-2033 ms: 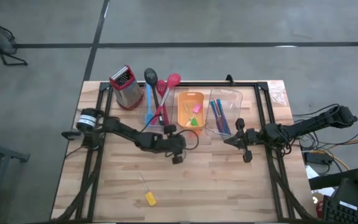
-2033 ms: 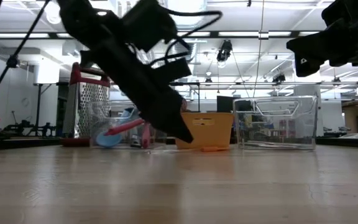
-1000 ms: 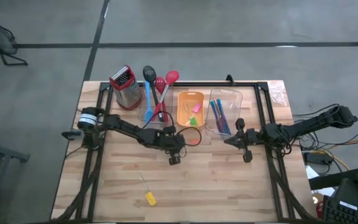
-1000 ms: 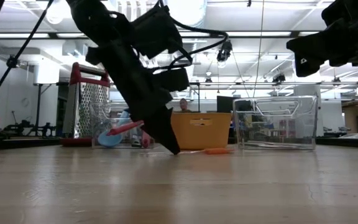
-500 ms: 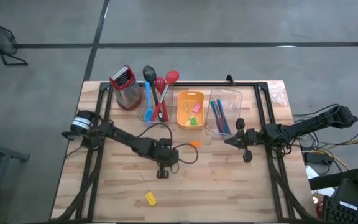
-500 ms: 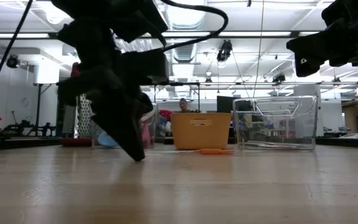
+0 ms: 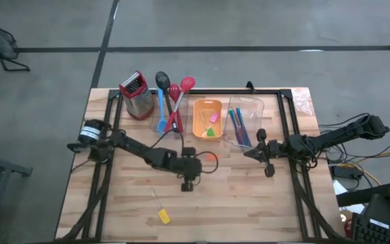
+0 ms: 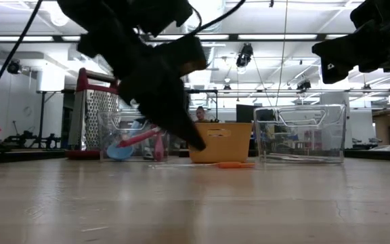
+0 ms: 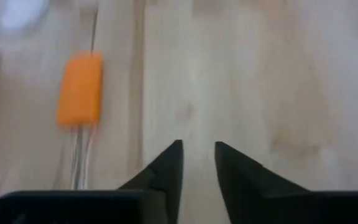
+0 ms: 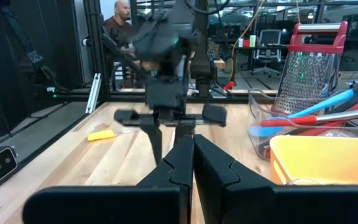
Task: Pick & Place Kitchen Items
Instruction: Put the orange spatula into the yellow bin
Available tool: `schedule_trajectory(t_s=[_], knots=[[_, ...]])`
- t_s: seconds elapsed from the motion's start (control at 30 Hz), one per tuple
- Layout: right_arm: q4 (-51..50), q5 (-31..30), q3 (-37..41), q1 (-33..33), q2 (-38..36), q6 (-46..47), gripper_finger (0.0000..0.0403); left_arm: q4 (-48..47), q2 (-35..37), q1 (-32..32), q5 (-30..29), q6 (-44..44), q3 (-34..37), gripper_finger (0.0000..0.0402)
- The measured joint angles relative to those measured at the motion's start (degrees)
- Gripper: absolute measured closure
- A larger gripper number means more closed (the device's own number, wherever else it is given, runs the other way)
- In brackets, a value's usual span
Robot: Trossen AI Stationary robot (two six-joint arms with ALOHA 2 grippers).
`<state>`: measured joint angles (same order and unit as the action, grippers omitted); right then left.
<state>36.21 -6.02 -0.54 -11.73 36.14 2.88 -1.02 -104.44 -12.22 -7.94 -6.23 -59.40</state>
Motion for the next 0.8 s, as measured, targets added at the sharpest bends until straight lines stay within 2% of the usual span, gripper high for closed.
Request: schedule_trajectory(t_s=[0.07, 0.3, 0.43, 0.6, 0.8], knots=[[-0.09, 0.02, 0.02, -0.02, 0.02, 0.02, 0.0394, 3.39, 0.03, 1.47, 2.92, 1.65, -0.12, 0.0282], [-0.11, 0.02, 0.02, -0.01, 0.00, -0.02, 0.0394, 5.82, 0.09, 5.73, 4.46, 4.45, -0.15, 0.0222], [-0.13, 0.00, 0.02, -0.02, 0.00, -0.03, 0.0394, 7.03, 0.11, 7.62, 4.72, 4.73, -0.15, 0.0217], [-0.15, 0.00, 0.00, 0.00, 0.02, -0.05, 0.0394, 8.09, -1.91, 10.27, 11.61, 4.97, -0.24, 0.0222], [-0.28, 0.01, 0.02, -0.02, 0.02, 0.02, 0.0394, 11.08, -4.67, 11.90, 10.09, 5.08, -0.46, 0.0223]])
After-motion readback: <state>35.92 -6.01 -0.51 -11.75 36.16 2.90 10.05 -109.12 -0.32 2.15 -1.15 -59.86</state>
